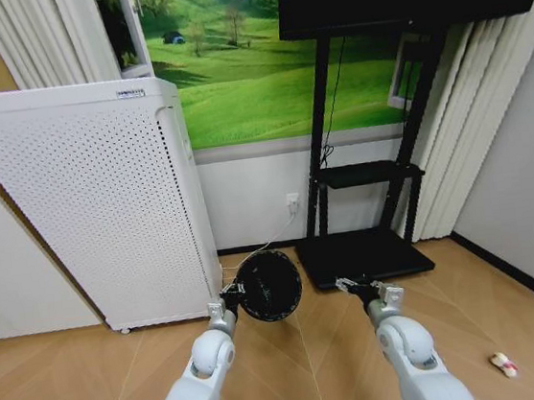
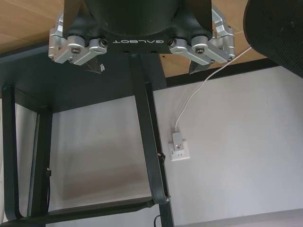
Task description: Pick up the trash bin and place the garbage on the floor into it.
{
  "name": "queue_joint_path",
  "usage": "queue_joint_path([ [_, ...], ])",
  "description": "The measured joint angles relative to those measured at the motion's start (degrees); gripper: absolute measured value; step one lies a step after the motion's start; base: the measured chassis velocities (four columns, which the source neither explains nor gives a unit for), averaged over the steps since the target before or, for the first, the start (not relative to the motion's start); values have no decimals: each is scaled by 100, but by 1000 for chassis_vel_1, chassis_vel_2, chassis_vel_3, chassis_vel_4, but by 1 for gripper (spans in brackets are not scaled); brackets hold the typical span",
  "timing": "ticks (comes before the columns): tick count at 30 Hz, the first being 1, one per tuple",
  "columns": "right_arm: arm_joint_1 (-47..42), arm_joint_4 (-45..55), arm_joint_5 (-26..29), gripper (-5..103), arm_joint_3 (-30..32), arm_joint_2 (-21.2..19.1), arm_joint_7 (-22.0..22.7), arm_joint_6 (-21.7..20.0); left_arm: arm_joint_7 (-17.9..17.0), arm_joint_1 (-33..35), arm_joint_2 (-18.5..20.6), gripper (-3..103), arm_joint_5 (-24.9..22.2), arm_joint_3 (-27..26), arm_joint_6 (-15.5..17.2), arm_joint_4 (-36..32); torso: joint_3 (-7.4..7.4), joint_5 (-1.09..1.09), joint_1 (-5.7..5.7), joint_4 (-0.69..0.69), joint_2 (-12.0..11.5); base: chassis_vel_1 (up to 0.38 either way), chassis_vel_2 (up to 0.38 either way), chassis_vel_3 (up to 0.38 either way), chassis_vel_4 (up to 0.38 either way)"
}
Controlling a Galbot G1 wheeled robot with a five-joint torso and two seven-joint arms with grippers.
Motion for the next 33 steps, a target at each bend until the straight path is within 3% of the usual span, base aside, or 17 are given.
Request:
queue_joint_path([
  [13, -52, -86, -86, 100, -132, 68, -85, 96, 37, 46, 46, 4, 4, -59, -12, -57, 1, 0, 1, -1, 0, -182, -163, 181, 179],
  [27, -65, -293, -202, 100, -253, 56, -172, 278, 53, 11, -76, 4, 26, -32, -23, 77, 1, 0, 1, -2, 0, -318, -333, 314, 319],
  [33, -49, -1098, -778, 100, -310, -13, -713, 476, 73, 6, -100, 4, 58, -29, -26, 85, 0, 0, 1, -2, 0, -270, -260, 265, 252],
])
